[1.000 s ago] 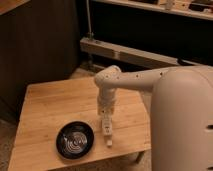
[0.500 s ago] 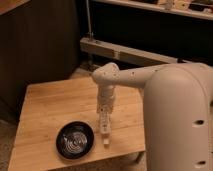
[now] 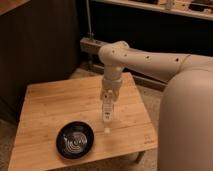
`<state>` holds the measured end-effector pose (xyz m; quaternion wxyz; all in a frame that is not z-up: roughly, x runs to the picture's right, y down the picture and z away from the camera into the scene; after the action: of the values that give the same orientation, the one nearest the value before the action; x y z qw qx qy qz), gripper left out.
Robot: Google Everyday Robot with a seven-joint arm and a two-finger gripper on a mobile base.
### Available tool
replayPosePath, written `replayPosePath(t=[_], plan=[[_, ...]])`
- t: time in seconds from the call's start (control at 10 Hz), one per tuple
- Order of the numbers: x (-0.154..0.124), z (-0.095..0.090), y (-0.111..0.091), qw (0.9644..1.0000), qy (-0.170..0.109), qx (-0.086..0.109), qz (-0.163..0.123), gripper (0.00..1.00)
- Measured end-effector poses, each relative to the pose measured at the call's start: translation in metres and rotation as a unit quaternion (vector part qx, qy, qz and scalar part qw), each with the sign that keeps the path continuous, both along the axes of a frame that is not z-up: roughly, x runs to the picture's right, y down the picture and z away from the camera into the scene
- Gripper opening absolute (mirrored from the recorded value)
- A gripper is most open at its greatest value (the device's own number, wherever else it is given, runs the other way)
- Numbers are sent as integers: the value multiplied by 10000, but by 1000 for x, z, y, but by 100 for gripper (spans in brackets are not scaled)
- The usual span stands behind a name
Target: Place the bottle in the ceramic bowl
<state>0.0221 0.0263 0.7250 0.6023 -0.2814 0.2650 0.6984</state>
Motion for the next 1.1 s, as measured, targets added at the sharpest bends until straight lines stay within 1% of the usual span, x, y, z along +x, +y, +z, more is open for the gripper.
replayPosePath(t=[0.1, 0.2, 0.3, 0.4, 0.5, 0.6, 0.7, 0.9, 1.0, 1.1], plan=[[-12, -9, -11, 9999, -104, -5, 47, 0], [-24, -12, -18, 9998, -213, -5, 63, 0], [-40, -13, -23, 9992, -389, -2, 68, 0], [-67, -11, -25, 9969, -768, 49, 143, 0], [-82, -12, -21, 9943, -1040, 76, 229, 0], [-95, -14, -15, 9917, -1248, 105, 304, 0], [-108, -20, -3, 9889, -1438, 163, 334, 0], [-126, -32, 22, 9860, -1614, 294, 280, 0], [-135, -38, 37, 9838, -1720, 452, 233, 0], [-141, -42, 46, 9814, -1790, 690, 91, 0]])
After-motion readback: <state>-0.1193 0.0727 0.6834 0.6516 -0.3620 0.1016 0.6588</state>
